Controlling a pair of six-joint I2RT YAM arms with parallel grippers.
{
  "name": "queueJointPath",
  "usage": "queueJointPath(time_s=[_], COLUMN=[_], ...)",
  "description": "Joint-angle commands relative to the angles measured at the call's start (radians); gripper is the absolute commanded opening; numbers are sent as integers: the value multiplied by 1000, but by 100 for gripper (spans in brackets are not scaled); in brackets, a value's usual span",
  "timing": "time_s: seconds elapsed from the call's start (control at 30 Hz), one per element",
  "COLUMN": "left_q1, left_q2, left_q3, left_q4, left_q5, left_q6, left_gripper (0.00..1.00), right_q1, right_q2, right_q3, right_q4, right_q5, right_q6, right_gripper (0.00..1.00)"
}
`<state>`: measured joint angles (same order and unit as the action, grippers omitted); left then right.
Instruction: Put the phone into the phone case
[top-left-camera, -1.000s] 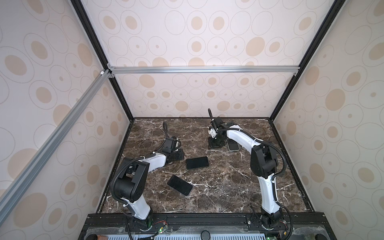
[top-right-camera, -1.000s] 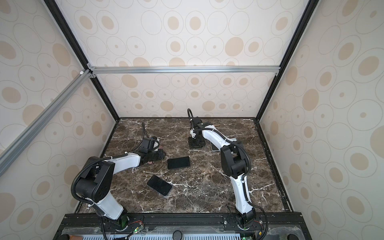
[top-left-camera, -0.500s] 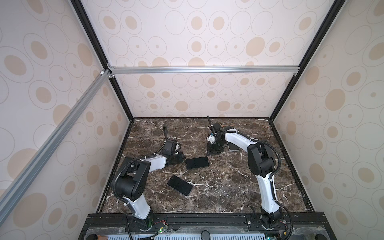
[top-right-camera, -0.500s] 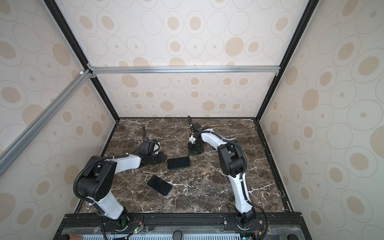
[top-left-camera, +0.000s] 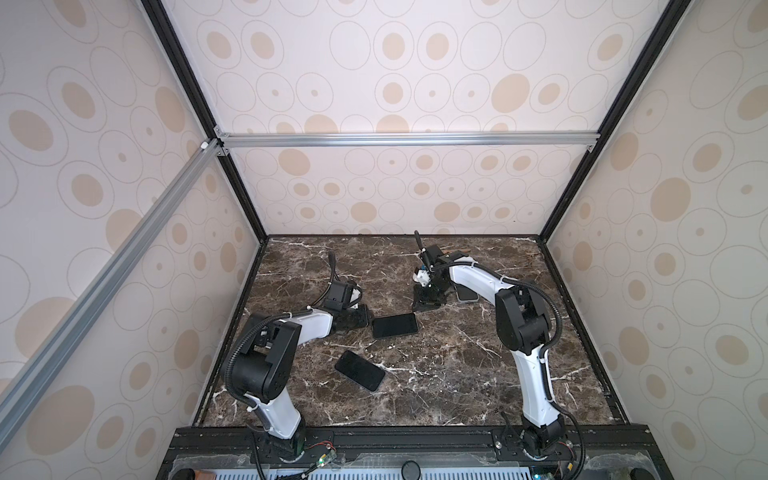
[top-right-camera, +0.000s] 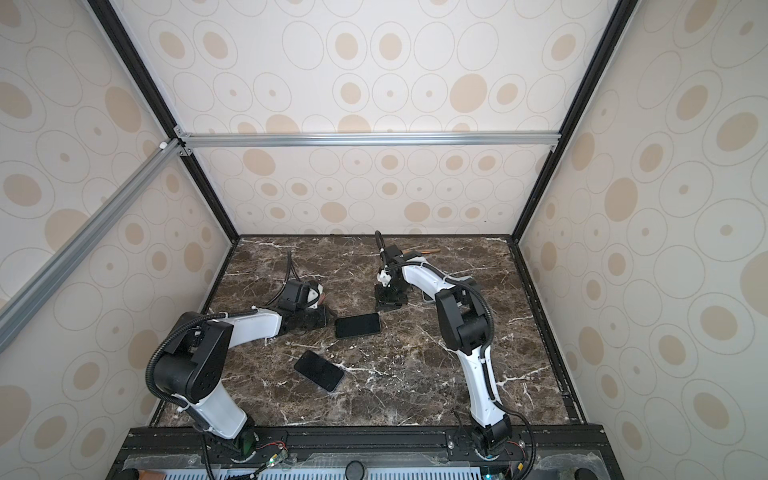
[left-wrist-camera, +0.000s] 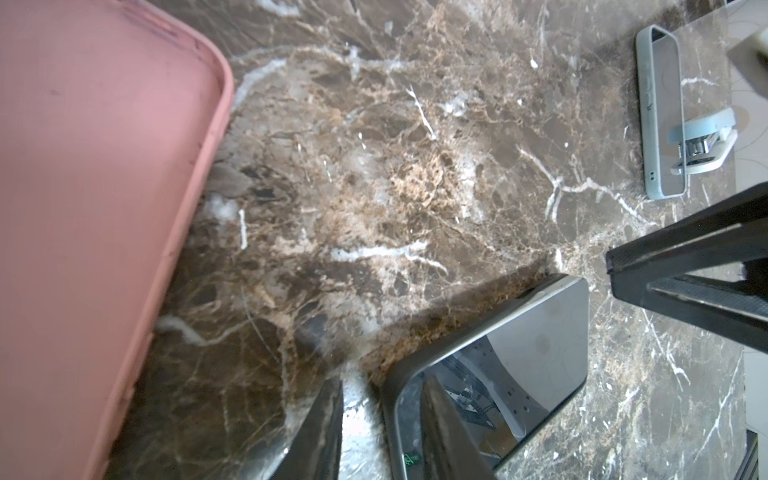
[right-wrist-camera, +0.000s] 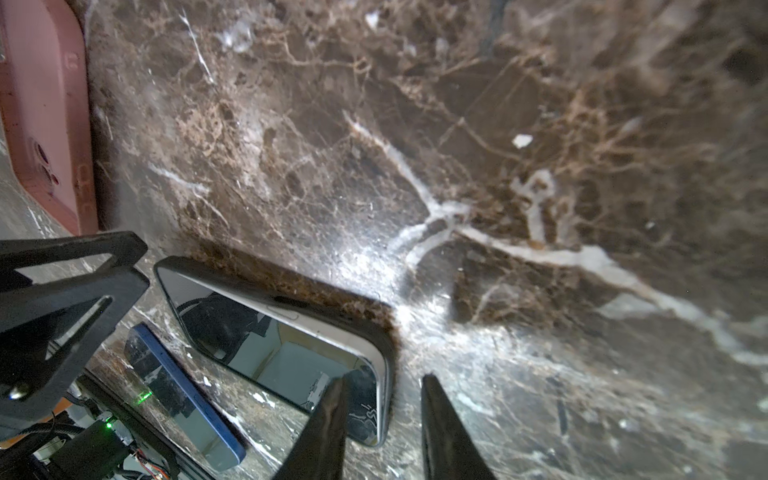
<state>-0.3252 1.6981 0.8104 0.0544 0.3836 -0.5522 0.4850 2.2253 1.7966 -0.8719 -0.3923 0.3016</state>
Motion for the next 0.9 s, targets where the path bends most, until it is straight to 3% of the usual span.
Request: queueJointPath(time_s=[0.0,0.27,0.57,0.87], left_q1=[2,1,-1,-41], left_q2=[0,30,19,9], left_q3=[29,41,15,-28], left_q4=[-29,-30,-42,-13], left_q5=[4,18,26,40], left_q6=[32,31,30,-10], left_gripper=[31,30,29,29], right_q1=[5,4,3,4], right_q2=[-37,-53,-29,-36], right_q3=[20,-64,-90,-164], right_q4=[-29,36,60,61], right_q5=[9,8,-75,-63], right_q6=[-9,24,45,40], right_gripper=[30,29,23,16])
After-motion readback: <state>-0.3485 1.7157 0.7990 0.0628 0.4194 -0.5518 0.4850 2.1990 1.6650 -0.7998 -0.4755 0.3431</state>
